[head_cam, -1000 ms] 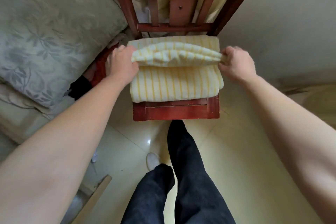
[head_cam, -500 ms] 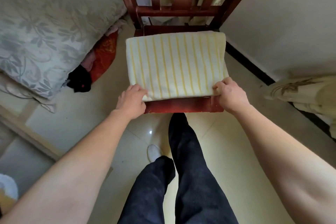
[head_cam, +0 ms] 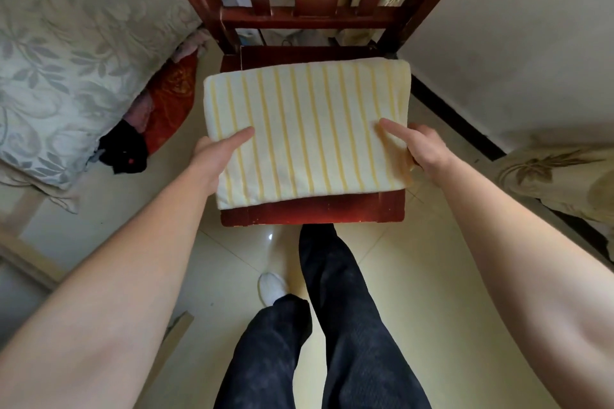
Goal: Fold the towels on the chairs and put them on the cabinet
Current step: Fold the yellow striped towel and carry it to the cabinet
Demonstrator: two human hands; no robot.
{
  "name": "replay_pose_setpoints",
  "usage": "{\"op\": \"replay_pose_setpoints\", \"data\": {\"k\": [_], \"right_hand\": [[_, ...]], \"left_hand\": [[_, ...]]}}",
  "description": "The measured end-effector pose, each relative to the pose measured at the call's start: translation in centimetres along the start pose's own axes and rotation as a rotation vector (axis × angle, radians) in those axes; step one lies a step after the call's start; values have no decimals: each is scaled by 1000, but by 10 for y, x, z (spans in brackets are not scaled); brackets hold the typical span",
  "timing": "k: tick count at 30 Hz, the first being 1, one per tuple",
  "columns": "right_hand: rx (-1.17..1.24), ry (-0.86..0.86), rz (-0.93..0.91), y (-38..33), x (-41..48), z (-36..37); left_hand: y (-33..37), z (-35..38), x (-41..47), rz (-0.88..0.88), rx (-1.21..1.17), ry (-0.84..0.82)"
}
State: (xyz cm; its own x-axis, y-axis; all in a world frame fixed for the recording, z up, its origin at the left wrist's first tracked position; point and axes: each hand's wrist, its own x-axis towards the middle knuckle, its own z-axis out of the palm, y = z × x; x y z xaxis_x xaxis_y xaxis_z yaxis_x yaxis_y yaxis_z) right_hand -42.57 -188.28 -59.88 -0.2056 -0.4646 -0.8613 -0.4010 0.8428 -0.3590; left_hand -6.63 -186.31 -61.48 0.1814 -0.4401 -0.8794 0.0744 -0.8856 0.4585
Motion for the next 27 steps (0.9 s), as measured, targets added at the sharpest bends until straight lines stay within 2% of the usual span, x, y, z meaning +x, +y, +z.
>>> {"op": "replay_pose_setpoints", "data": {"k": [3, 5, 7, 9, 12, 13, 15, 17, 19, 24, 27], "right_hand": [[180, -158, 46, 0, -7, -3], [154, -302, 80, -3, -19, -10], [147, -394, 87, -7, -32, -17], [233, -413, 67, -11, -44, -25], [380, -366, 23, -21, -46, -28], [385, -302, 0, -23, -38, -23], [292, -72, -56, -22, -24, -12], [203, 2, -81, -15, -16, 2], [156, -9, -19, -6, -14, 12], [51, 151, 13, 12, -7, 21], [64, 137, 88, 8, -13, 19]], "left_hand": [[-3, -3, -11, -100, 8, -166], [-3, -5, -27, -148, 46, -290], [0, -9, -38, -135, 12, -321], [9, -16, -44, -98, -82, -325], [28, -15, -48, -87, -169, -299], [32, -10, -46, -72, -134, -250], [29, -1, -40, 9, 10, -75], [20, 4, -32, 99, 128, -3], [11, 4, -25, 108, 166, -35], [-5, 3, -22, 97, 234, -155], [-1, 3, -26, 135, 282, -150]]}}
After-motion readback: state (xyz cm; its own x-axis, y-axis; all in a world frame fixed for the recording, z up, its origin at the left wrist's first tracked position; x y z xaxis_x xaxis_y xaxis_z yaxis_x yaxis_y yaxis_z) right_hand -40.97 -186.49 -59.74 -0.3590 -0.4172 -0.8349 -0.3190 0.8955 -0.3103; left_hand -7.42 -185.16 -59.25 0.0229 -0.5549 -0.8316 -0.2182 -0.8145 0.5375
